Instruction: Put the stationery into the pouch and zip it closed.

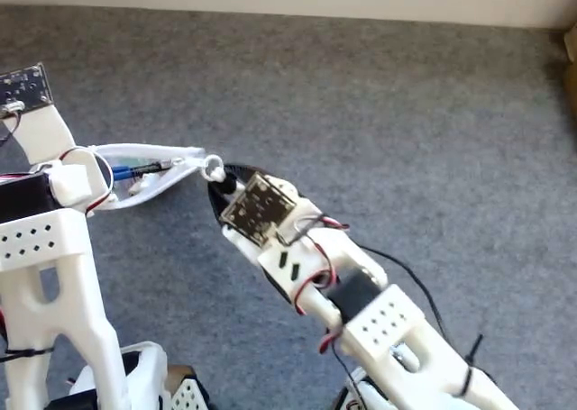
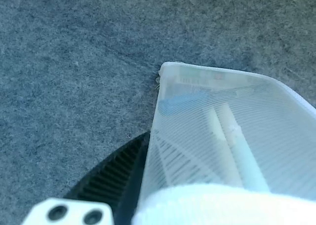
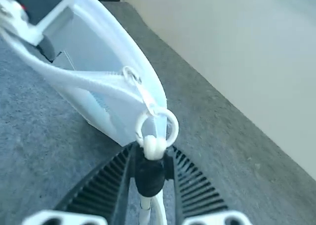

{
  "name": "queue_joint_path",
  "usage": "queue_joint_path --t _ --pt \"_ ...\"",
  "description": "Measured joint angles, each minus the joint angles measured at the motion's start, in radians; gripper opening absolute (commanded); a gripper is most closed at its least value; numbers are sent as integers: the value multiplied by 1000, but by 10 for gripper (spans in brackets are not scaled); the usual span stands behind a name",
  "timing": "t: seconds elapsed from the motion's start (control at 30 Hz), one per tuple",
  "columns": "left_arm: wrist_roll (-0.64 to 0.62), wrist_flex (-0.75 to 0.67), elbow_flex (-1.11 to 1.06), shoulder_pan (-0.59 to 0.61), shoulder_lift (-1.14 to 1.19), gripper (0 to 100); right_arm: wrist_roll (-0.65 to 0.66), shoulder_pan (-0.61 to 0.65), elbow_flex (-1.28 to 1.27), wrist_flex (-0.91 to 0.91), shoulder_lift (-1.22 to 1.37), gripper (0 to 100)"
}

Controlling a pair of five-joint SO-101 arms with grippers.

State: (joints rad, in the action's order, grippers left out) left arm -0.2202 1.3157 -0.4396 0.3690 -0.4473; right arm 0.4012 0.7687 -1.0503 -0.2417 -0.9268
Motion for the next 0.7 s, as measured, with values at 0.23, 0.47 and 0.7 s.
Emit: queue_joint_path --t 0.23,0.47,0.7 --pt "0 54 83 -6 2 194 0 38 -21 -270 -239 6" --pt "3 169 190 -29 18 231 9 52 -198 -437 -531 5" --pt "114 221 304 -180 21 231 86 49 -327 -595 -873 5"
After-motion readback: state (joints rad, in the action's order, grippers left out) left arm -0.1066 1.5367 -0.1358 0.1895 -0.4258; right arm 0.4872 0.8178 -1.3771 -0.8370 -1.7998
